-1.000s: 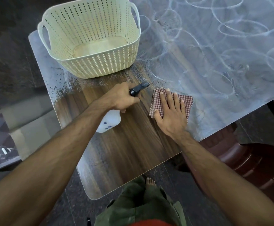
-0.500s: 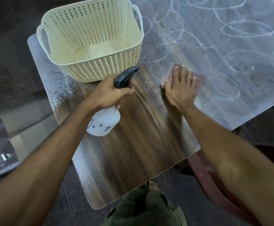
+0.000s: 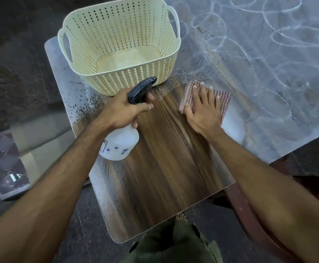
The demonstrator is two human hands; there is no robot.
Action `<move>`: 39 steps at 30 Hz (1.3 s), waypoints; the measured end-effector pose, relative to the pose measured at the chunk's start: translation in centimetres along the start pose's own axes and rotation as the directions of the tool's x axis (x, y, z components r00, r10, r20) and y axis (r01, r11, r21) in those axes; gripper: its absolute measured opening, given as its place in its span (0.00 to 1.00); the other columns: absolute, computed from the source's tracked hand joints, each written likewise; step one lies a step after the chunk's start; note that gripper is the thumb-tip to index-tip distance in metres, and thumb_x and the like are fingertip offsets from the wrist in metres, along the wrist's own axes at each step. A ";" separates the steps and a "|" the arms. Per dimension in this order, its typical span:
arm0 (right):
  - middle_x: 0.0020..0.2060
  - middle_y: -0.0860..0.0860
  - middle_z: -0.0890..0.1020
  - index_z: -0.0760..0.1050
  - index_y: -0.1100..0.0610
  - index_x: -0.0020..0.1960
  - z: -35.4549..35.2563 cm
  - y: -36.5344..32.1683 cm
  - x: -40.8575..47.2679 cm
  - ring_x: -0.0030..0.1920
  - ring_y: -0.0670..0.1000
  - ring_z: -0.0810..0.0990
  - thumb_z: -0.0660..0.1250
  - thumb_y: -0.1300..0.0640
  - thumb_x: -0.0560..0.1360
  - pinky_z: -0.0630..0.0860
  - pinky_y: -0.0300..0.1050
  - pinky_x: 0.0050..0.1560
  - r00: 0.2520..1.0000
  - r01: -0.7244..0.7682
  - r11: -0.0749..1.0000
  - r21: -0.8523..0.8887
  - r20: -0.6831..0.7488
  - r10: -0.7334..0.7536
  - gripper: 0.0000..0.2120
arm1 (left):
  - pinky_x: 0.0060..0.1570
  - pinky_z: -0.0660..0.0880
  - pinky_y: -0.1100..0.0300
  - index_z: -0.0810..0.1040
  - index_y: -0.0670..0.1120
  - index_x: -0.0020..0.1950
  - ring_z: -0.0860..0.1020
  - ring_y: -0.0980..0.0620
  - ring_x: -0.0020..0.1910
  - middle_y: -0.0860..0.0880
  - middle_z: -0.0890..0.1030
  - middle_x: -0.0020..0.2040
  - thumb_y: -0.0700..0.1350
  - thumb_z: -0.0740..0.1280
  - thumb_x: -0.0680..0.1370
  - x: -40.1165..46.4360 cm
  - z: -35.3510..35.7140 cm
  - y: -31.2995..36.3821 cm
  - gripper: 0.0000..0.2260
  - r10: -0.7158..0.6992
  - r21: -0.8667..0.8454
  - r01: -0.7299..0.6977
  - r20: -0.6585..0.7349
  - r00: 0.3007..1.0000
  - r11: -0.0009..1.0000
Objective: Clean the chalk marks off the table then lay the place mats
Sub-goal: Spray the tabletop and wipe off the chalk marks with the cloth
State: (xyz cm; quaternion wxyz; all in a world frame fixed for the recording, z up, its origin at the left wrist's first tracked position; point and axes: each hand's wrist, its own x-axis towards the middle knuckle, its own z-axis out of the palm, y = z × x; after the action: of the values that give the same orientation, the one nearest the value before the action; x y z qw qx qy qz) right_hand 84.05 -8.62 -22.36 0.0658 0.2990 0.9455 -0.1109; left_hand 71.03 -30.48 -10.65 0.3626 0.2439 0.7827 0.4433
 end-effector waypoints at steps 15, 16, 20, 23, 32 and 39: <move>0.80 0.51 0.46 0.46 0.48 0.81 0.9 6.2 -10.1 0.80 0.55 0.46 0.45 0.37 0.80 0.39 0.54 0.77 0.976 0.217 0.972 -0.085 0.052 -0.213 0.33 | 0.26 0.73 0.59 0.81 0.49 0.50 0.79 0.27 0.49 0.50 0.84 0.49 0.46 0.70 0.73 0.9 3.0 1.7 0.06 -0.040 -0.018 0.041 0.053 0.998 0.999; 0.80 0.51 0.50 0.48 0.48 0.81 0.3 8.8 -8.9 0.80 0.56 0.49 0.45 0.37 0.79 0.43 0.56 0.77 0.993 0.119 0.989 -0.089 0.015 -0.118 0.33 | 0.26 0.73 0.59 0.81 0.48 0.50 0.79 0.27 0.48 0.50 0.84 0.49 0.46 0.70 0.73 1.0 3.4 1.9 0.07 -0.038 -0.017 0.039 0.053 0.998 0.999; 0.80 0.54 0.52 0.48 0.51 0.81 -1.3 12.0 -4.3 0.79 0.57 0.48 0.42 0.38 0.78 0.44 0.59 0.78 0.989 -0.144 0.989 -0.030 -0.044 0.142 0.34 | 0.28 0.72 0.56 0.80 0.45 0.51 0.76 0.33 0.32 0.43 0.82 0.52 0.42 0.71 0.75 1.5 6.2 2.8 0.06 -0.019 0.016 0.018 0.089 0.996 1.000; 0.80 0.56 0.49 0.45 0.53 0.81 -0.1 8.4 -6.9 0.79 0.58 0.46 0.42 0.41 0.82 0.43 0.61 0.77 0.999 -0.026 0.999 -0.027 -0.044 0.025 0.31 | 0.30 0.73 0.56 0.79 0.43 0.52 0.74 0.43 0.25 0.39 0.82 0.51 0.40 0.69 0.77 1.7 8.8 4.0 0.05 -0.014 0.038 0.010 0.102 0.995 0.999; 0.80 0.51 0.52 0.51 0.49 0.81 0.2 16.6 -13.6 0.79 0.55 0.51 0.46 0.37 0.79 0.45 0.55 0.77 0.980 0.200 0.974 -0.103 0.039 -0.197 0.33 | 0.31 0.73 0.56 0.78 0.41 0.54 0.71 0.50 0.20 0.40 0.81 0.53 0.40 0.69 0.77 1.6 14.7 7.4 0.07 -0.037 0.042 0.034 0.075 0.996 0.999; 0.80 0.55 0.48 0.47 0.51 0.81 -2.1 19.3 -7.0 0.80 0.58 0.46 0.45 0.40 0.80 0.44 0.61 0.77 0.998 -0.061 0.998 -0.011 -0.021 0.061 0.33 | 0.32 0.75 0.55 0.78 0.41 0.55 0.71 0.51 0.20 0.44 0.81 0.48 0.40 0.68 0.78 0.7 17.2 8.4 0.07 -0.031 0.061 0.030 0.009 0.999 0.998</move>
State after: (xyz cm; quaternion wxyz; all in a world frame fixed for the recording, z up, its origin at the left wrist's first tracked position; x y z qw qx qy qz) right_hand 100.77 3.43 -22.26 0.0610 0.3285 0.9372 -0.0999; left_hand 84.59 -16.99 -9.47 0.3655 0.2449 0.7977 0.4125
